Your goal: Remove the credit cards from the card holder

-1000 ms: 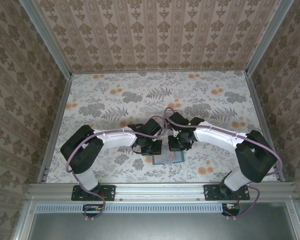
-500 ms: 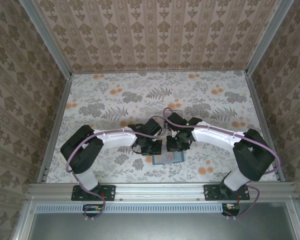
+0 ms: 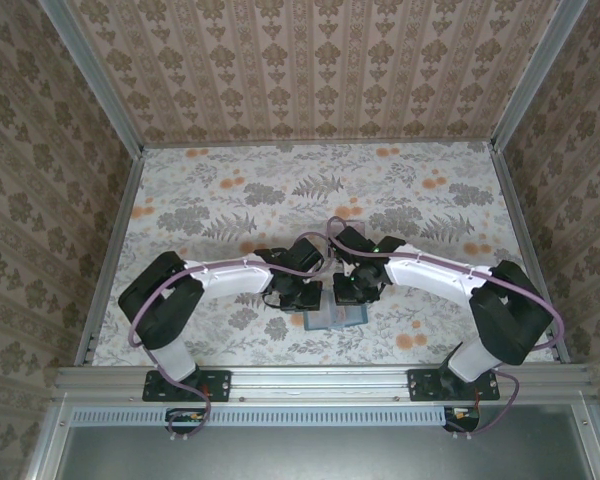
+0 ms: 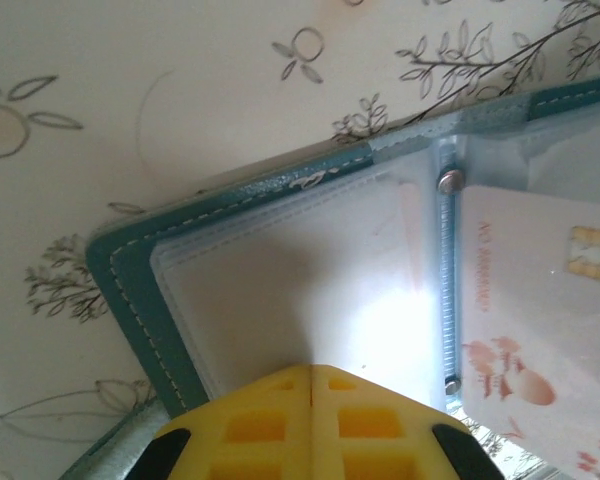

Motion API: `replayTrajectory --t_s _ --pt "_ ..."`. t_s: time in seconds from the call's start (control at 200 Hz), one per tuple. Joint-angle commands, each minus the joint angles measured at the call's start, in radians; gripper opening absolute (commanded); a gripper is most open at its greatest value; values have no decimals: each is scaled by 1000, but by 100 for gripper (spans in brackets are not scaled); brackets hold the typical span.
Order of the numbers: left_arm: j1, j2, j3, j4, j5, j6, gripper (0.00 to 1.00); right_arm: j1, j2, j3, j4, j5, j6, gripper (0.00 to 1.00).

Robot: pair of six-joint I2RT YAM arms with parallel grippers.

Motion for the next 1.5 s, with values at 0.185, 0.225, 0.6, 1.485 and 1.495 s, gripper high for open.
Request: replayTrajectory --t_s 0.185,0.225,0.6,1.485,1.495 --pt "0 -54 25 -90 -46 25 2 4 -50 57 -83 56 -17 6" --pt "1 -59 24 -90 -49 24 2 5 -56 62 -88 60 -19 6" --pt "31 -141 -38 -63 -69 7 3 1 -35 183 -211 164 -189 7" --pt "33 -157 -88 40 -6 -32 4 -109 63 374 -252 331 -1213 0" --pt "31 -157 -87 40 -6 -34 4 -113 66 377 -254 327 -1223 0"
